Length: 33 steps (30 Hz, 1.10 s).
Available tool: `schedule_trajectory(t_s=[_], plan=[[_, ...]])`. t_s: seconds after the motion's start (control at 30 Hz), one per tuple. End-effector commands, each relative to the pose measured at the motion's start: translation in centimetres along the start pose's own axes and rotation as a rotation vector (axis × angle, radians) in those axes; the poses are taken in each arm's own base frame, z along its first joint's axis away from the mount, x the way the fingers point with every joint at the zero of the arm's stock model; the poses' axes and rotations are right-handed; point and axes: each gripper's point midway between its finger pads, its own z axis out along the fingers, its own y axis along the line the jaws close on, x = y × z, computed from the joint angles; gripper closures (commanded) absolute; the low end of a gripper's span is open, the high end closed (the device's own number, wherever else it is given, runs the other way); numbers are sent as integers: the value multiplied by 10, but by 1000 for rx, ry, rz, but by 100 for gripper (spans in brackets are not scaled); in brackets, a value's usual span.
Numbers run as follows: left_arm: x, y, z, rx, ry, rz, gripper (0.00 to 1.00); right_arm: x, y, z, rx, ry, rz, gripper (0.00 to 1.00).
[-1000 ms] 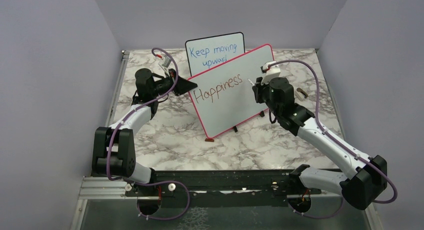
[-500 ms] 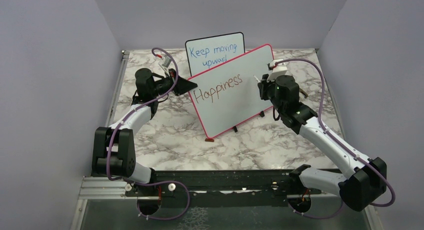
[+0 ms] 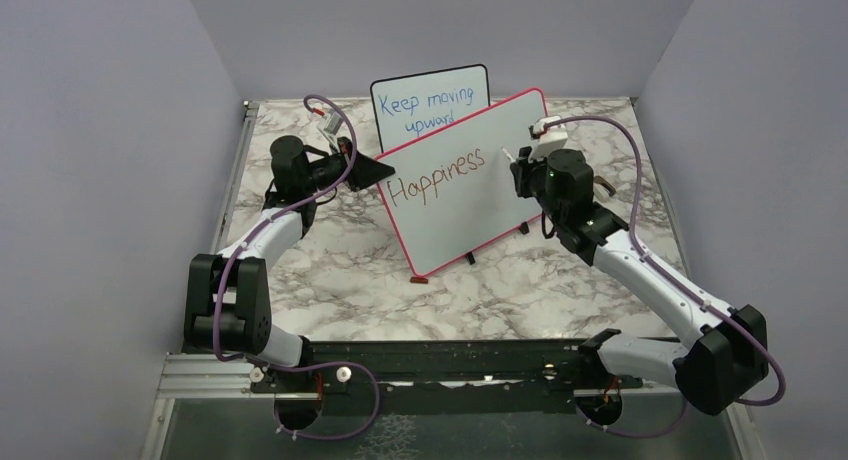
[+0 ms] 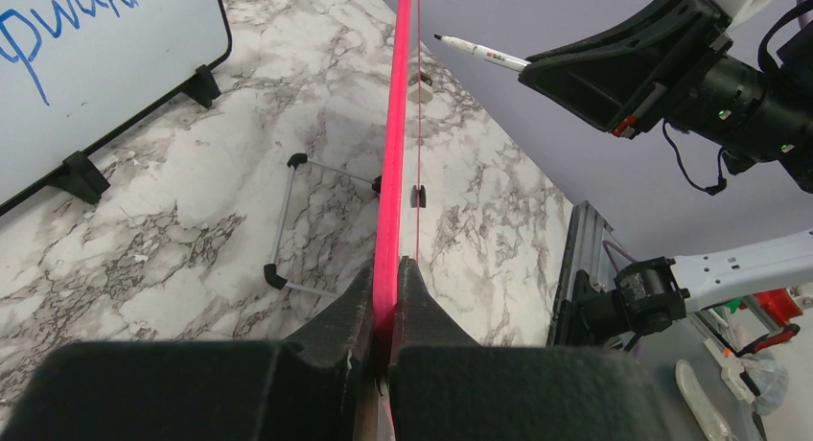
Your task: Write a sentence on the whiteboard
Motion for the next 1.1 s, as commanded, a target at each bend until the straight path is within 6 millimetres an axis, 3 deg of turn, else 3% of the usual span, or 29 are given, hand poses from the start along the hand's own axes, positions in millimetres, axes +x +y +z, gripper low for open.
schedule_trajectory(t_s=[0.0,0.63,1.07], plan=[[19,15,1,-33,51,-15,100,-17,4,7,-19,-52,-2,99],[19,16,1,-36,53,-15,100,-30,10,16,-37,-83,17,99],[19,16,1,-34,54,-14,100,-17,13,24,-44,-34,14,99]])
